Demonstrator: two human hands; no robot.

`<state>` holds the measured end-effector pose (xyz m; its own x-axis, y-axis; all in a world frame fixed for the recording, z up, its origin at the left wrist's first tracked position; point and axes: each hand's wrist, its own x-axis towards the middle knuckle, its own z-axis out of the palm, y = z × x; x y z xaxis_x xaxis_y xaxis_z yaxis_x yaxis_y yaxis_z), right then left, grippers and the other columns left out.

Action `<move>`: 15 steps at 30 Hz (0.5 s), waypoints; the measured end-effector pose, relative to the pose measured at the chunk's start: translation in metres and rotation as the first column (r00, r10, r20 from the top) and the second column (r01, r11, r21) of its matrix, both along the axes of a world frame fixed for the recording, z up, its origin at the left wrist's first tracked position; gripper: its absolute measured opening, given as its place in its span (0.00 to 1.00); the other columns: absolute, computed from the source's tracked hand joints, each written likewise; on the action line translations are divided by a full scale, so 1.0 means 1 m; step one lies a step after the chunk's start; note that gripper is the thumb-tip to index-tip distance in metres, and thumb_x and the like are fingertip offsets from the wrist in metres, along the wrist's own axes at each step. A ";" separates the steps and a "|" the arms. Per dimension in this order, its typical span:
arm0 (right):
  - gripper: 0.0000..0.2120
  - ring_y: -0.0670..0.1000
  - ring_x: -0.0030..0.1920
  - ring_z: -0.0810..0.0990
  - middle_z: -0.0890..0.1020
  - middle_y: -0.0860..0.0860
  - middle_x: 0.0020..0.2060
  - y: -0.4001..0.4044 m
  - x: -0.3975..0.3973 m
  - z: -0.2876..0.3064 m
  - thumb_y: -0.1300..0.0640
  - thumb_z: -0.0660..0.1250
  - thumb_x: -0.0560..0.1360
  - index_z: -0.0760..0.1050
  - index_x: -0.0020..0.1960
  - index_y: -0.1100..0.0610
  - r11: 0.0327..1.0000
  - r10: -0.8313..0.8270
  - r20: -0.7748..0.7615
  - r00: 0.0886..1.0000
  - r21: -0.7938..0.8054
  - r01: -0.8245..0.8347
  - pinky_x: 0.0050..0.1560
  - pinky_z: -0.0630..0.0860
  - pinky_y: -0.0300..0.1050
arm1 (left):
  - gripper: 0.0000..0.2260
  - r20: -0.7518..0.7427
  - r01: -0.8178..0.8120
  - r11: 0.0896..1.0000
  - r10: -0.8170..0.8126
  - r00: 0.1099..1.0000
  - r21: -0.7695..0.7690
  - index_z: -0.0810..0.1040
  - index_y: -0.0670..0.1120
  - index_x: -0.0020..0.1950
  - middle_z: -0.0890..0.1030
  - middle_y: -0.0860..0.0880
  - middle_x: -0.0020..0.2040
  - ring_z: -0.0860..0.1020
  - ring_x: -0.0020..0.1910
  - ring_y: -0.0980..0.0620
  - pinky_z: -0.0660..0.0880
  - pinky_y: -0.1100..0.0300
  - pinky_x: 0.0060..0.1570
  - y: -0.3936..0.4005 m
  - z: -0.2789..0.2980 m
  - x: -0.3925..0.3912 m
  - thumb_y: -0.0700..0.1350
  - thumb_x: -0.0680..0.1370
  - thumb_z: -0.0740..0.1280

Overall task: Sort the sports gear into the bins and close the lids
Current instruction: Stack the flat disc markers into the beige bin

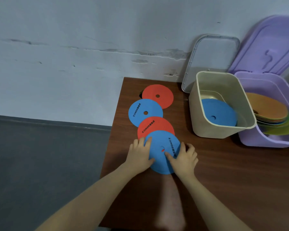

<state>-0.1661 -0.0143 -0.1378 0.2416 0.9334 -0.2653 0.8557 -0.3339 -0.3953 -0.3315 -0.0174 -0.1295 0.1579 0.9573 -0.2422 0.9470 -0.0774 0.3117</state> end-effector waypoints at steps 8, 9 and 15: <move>0.31 0.58 0.63 0.62 0.64 0.54 0.62 0.001 0.012 0.002 0.52 0.73 0.68 0.65 0.68 0.49 0.994 0.035 -0.122 0.992 0.107 -0.022 0.65 0.55 0.55 | 0.36 0.048 -0.005 1.000 0.005 0.999 0.013 0.52 0.48 0.76 0.60 0.45 0.70 0.62 0.65 0.46 0.62 0.54 0.63 0.004 0.002 -0.004 0.54 0.74 0.67; 0.30 0.56 0.62 0.63 0.65 0.53 0.61 0.001 0.013 0.005 0.53 0.73 0.69 0.64 0.68 0.47 0.990 0.066 -0.125 0.990 0.131 -0.049 0.65 0.55 0.55 | 0.36 0.040 -0.019 0.999 0.017 0.999 0.033 0.52 0.48 0.75 0.60 0.45 0.70 0.62 0.65 0.45 0.62 0.54 0.62 0.009 0.004 -0.007 0.54 0.74 0.67; 0.26 0.49 0.55 0.66 0.69 0.46 0.52 0.012 0.010 0.015 0.59 0.69 0.72 0.67 0.67 0.44 0.933 0.268 -0.098 0.958 0.275 -0.232 0.56 0.50 0.43 | 0.38 0.129 0.015 0.998 -0.008 0.992 -0.053 0.47 0.52 0.76 0.59 0.48 0.72 0.59 0.68 0.46 0.56 0.51 0.66 0.030 0.014 -0.006 0.51 0.75 0.67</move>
<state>-0.1559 -0.0019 -0.1223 -0.0293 0.9994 -0.0209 0.8324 0.0128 -0.5541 -0.3377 0.0127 -0.1154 0.2024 0.9412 -0.2705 0.8978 -0.0680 0.4351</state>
